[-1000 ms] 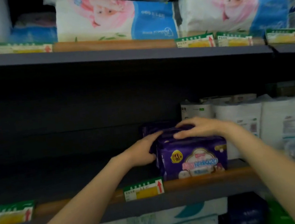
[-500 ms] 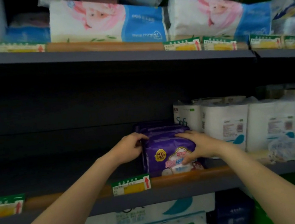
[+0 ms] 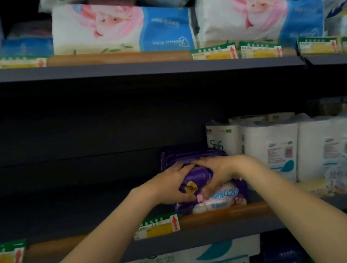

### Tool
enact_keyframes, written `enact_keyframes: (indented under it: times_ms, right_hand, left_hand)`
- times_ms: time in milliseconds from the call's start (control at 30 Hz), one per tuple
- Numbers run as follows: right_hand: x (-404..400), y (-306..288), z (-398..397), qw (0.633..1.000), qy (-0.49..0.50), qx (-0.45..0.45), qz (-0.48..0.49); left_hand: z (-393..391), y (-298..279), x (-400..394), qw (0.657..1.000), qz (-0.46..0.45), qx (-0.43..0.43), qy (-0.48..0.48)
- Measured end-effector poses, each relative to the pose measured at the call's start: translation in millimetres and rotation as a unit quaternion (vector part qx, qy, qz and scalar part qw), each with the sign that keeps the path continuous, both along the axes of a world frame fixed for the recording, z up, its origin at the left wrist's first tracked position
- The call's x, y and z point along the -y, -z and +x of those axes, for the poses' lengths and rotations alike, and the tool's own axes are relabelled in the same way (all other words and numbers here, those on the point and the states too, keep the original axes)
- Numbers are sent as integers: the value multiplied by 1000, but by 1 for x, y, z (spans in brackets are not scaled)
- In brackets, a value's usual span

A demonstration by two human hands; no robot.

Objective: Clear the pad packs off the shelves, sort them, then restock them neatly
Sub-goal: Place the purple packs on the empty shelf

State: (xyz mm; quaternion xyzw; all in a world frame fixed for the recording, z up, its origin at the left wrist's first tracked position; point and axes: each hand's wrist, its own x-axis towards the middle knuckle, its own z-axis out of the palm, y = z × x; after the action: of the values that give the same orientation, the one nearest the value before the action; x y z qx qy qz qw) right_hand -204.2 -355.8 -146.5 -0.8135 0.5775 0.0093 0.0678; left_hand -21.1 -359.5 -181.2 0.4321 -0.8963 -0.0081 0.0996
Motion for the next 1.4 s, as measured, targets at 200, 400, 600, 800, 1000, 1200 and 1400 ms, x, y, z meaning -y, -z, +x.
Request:
enact_keyframes:
  times_ms: [200, 400, 600, 800, 1000, 1200, 1400]
  right_hand:
    - [-6, 8, 0, 997, 13, -43, -56]
    - [-48, 31, -18, 973, 58, -14, -222]
    - [-95, 28, -27, 938, 22, 101, -331]
    - [-115, 84, 3, 908, -154, 206, -331]
    - [-141, 220, 11, 960, -203, 174, -80]
    - [-157, 363, 8, 974, -184, -28, 132]
    - [-183, 485, 3, 956, -156, -56, 244]
  left_hand:
    - [-18, 6, -18, 993, -79, 47, -67]
    - [-5, 0, -48, 983, -125, 37, -129]
    - [37, 28, -95, 928, -298, -180, -133]
    - [65, 80, -136, 925, -349, -142, -47]
    - [94, 180, -180, 963, -262, -62, -30]
    - [89, 312, -205, 995, -85, 18, -49]
    - [52, 393, -220, 987, 26, 159, -1]
